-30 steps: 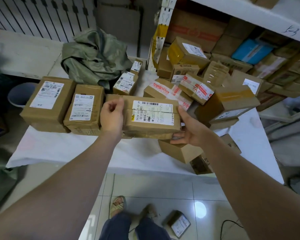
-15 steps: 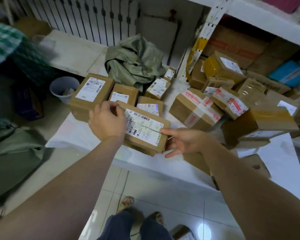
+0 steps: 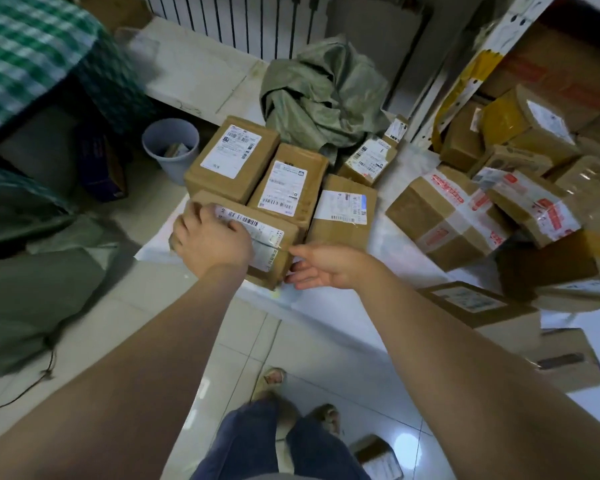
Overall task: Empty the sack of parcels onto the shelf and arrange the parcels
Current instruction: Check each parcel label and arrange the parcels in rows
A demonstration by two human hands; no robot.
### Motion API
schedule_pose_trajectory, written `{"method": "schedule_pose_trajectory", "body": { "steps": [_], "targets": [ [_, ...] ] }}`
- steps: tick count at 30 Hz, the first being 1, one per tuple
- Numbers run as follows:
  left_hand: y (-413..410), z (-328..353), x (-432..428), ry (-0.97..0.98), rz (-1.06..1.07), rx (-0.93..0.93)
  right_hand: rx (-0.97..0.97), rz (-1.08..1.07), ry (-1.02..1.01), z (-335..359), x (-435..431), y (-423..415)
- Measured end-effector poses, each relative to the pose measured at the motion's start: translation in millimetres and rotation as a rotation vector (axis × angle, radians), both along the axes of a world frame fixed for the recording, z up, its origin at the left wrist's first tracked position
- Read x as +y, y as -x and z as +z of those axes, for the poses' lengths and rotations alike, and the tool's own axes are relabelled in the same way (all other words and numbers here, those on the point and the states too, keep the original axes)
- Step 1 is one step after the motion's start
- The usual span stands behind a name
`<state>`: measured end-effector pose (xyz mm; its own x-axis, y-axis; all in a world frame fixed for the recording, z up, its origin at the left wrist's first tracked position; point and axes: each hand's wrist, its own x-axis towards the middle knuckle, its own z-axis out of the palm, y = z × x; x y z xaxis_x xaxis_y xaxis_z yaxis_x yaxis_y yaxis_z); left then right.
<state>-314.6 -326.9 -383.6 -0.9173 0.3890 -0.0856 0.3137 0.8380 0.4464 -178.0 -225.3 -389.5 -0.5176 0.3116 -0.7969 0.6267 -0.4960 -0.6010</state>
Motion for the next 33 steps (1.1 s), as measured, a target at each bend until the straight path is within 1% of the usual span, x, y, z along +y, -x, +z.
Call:
{"method": "schedule_pose_trajectory", "body": {
  "steps": [3,5,7,10,12,16,17,19,20,21,23,24,25,26,27,28,29,30,33],
  "targets": [
    [-8,-15,5,0.074,-0.145,-0.131,-0.050,0.018,-0.061,-3,-8,19],
    [-17,-18,9,0.091,-0.184,-0.141,-0.054,0.039,-0.072,-4,-9,20],
    [-26,-17,16,0.096,-0.192,-0.154,-0.018,0.039,-0.046,-4,-6,11],
    [-40,-16,25,0.136,-0.260,-0.131,0.048,-0.059,0.002,0,1,-10],
    [-49,-15,32,0.186,-0.315,-0.115,0.039,-0.080,-0.008,8,5,-27],
    [-67,-11,44,0.234,-0.370,-0.035,-0.077,-0.070,-0.183,24,14,-70],
    [-76,-8,50,0.228,-0.409,-0.032,-0.088,-0.112,-0.222,28,17,-82],
    [-101,-1,65,0.185,-0.521,-0.031,-0.066,-0.316,-0.256,36,21,-108],
    [-116,4,72,0.152,-0.573,-0.036,-0.097,-0.405,-0.344,37,24,-120],
    [-134,7,79,0.118,-0.629,-0.052,-0.198,-0.436,-0.528,39,28,-139],
    [-172,10,90,0.076,-0.718,-0.119,-0.536,-0.389,-1.022,44,34,-178],
    [-187,10,92,0.068,-0.748,-0.156,-0.692,-0.393,-1.173,48,34,-197],
    [-199,9,92,0.072,-0.766,-0.195,-0.843,-0.430,-1.200,51,34,-214],
    [-210,7,92,0.080,-0.779,-0.236,-0.995,-0.462,-1.125,53,35,-230],
    [-218,3,90,0.098,-0.787,-0.276,-1.117,-0.454,-0.970,56,33,-243],
    [-225,-1,87,0.117,-0.788,-0.312,-1.174,-0.429,-0.807,53,33,-253],
    [-229,-7,85,0.137,-0.786,-0.345,-1.171,-0.403,-0.681,50,31,-260],
    [-232,-11,81,0.155,-0.780,-0.379,-1.121,-0.406,-0.620,44,30,-264],
    [-232,-25,77,0.186,-0.761,-0.507,-0.952,-0.587,-0.652,33,26,-263]
  ]
}}
